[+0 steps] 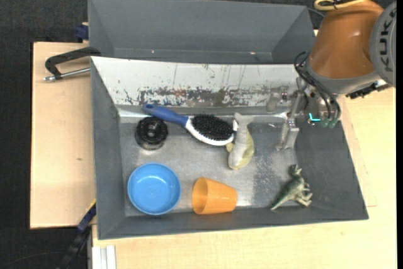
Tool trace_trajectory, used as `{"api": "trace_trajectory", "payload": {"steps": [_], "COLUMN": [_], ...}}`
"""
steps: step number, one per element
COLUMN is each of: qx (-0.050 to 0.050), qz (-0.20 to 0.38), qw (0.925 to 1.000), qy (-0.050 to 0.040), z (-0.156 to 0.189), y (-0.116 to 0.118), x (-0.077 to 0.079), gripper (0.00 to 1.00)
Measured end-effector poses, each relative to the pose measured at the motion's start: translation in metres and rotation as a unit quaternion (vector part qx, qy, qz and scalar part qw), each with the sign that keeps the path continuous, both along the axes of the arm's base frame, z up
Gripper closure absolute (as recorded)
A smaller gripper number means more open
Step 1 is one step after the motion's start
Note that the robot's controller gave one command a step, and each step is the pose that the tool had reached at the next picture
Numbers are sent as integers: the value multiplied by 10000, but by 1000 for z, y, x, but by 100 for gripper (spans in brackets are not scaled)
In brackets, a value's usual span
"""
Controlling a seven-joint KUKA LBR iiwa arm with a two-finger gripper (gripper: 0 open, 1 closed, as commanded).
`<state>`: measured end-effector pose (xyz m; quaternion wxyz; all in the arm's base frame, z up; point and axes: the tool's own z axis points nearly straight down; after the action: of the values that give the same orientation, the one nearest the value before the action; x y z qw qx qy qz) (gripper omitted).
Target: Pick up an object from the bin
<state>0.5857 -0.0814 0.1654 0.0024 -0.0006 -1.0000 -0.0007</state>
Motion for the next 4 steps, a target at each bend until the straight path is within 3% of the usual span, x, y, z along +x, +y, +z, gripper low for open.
{"api": "trace_trajectory", "payload": {"steps": [1,2,3,4], "qx": [4,1,6,12], "qz": [1894,3753,4807,6423], "qw": [9819,9269,8769,7665], "qy": [-23,-68,-44,-28], "z": [-95,-63,-62,-95], "y": [59,106,112,102], "x": [-5,-6,-16,-28], "gripper": [0,0,0,0]}}
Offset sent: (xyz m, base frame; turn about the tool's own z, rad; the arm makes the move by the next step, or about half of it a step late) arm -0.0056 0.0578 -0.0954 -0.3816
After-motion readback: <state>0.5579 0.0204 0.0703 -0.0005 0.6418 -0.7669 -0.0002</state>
